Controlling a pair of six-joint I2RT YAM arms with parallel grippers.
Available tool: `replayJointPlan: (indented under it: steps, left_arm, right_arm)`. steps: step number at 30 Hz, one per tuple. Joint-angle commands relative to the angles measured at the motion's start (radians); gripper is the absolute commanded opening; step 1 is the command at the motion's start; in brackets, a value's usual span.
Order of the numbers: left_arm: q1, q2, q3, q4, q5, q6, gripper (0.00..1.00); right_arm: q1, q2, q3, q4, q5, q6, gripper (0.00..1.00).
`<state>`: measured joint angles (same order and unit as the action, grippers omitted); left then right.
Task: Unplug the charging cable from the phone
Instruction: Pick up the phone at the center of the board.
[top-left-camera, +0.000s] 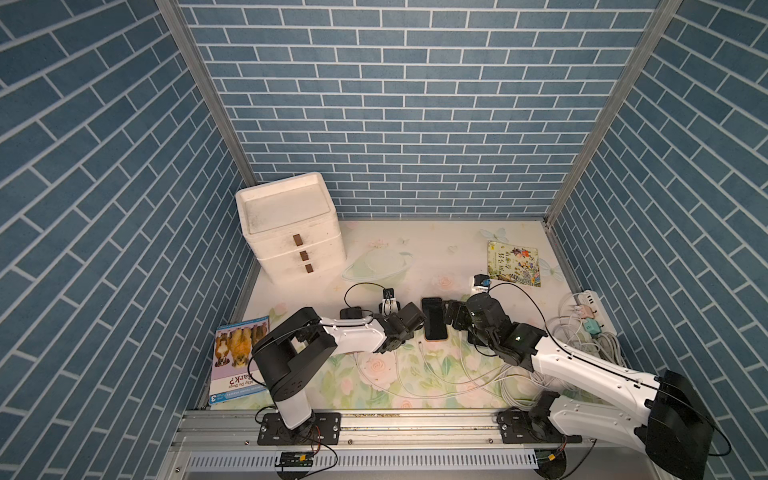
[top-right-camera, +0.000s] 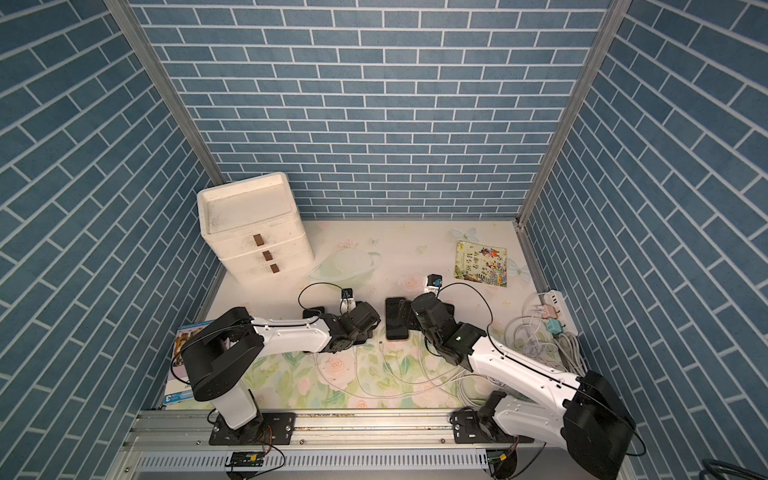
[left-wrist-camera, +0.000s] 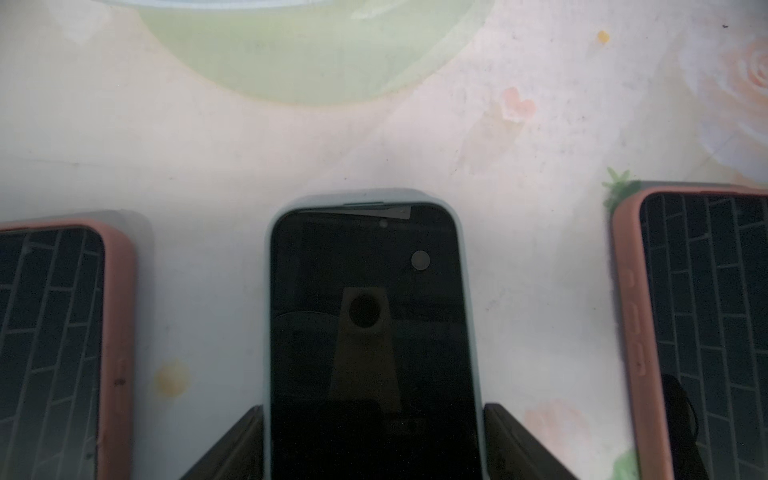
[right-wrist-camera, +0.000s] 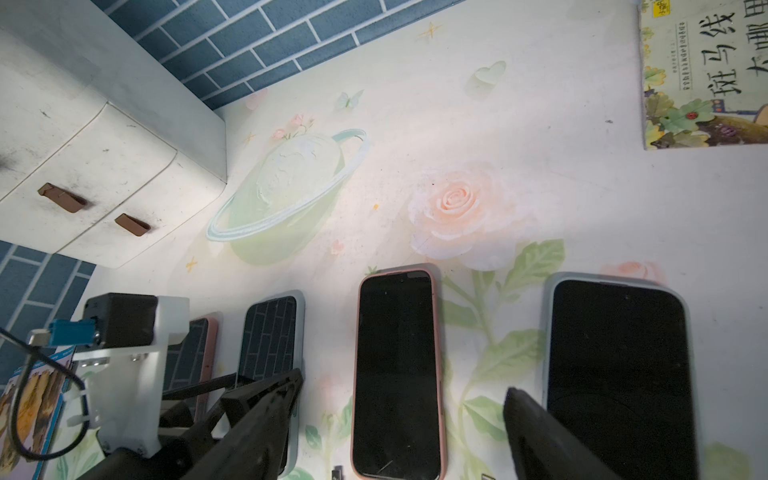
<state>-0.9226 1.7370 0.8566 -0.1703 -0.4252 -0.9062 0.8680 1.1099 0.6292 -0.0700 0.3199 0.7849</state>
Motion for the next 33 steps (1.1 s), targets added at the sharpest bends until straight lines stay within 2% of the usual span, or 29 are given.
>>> replayJointPlan:
  steps: [1,9,16,21,24,29,33]
  left_arm:
    - [0.004,0.061,-0.004,-0.05,0.065,0.0,0.85]
    - [0.004,0.068,0.006,-0.106,0.109,0.008,0.87]
    - [0.004,0.034,0.058,-0.227,0.081,0.045,0.9]
    - [0.004,0.032,0.067,-0.231,0.082,0.048,0.9]
    - [0.004,0.081,0.088,-0.22,0.098,0.049,0.87]
    - [0.004,0.114,0.101,-0.201,0.123,0.041,0.73]
    - [0.004,0.112,0.094,-0.189,0.123,0.036,0.66]
  right_arm:
    - [0.008,0.002,0.024,0.003,0.005,-0.02,0.86]
    - [0.009,-0.014,0.022,0.001,0.015,-0.016,0.87]
    - [0.01,-0.027,-0.002,0.022,0.018,-0.01,0.87]
    - [0.009,-0.028,-0.017,0.038,0.016,-0.009,0.87]
    - [0.009,-0.029,-0.019,0.037,0.016,-0.01,0.87]
    - [0.009,-0.054,-0.024,0.018,0.025,-0.012,0.87]
    - [0.01,-0.077,-0.035,0.021,0.026,-0.014,0.88]
